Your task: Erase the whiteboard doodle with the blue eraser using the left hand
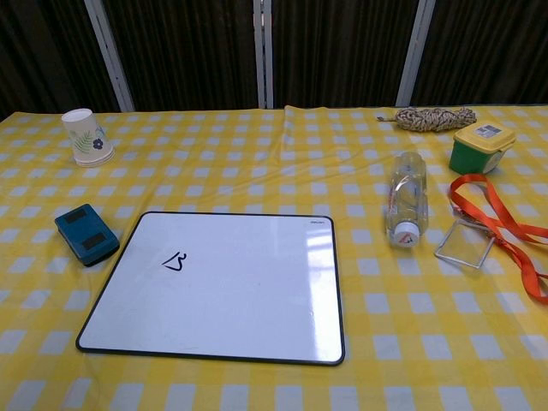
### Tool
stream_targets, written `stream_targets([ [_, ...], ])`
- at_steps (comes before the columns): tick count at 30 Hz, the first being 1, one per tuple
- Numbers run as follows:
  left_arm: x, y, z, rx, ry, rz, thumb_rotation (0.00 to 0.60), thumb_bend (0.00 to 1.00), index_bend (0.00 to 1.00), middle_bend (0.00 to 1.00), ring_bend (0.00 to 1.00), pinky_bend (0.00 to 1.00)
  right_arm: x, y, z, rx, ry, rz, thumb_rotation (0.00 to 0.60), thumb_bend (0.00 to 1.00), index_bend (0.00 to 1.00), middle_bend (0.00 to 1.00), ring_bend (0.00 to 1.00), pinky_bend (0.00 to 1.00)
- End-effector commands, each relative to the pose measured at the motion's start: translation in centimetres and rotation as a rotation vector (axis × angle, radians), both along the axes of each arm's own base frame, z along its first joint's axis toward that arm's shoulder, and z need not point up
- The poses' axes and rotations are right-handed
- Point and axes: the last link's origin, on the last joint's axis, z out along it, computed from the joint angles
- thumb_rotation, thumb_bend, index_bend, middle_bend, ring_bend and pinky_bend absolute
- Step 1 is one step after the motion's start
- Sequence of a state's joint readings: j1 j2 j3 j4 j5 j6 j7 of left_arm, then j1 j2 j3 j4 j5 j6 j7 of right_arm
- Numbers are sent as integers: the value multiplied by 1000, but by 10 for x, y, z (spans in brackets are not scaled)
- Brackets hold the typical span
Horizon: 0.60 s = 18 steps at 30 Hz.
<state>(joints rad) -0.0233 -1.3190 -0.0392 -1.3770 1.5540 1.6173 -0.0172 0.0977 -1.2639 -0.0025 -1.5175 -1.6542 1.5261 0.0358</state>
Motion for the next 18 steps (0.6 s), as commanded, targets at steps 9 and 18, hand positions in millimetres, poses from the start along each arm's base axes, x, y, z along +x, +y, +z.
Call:
stream_targets([
  [9,0,-1,-1,-9,11,5,600,174,0,0,0,0,1,1,1,0,0,4,600,64,0,0,0,0],
  [18,-1,1,-5,-25,20,12,600,174,0,0,0,0,1,-2,4,-22,-3,3,600,64,0,0,0,0],
])
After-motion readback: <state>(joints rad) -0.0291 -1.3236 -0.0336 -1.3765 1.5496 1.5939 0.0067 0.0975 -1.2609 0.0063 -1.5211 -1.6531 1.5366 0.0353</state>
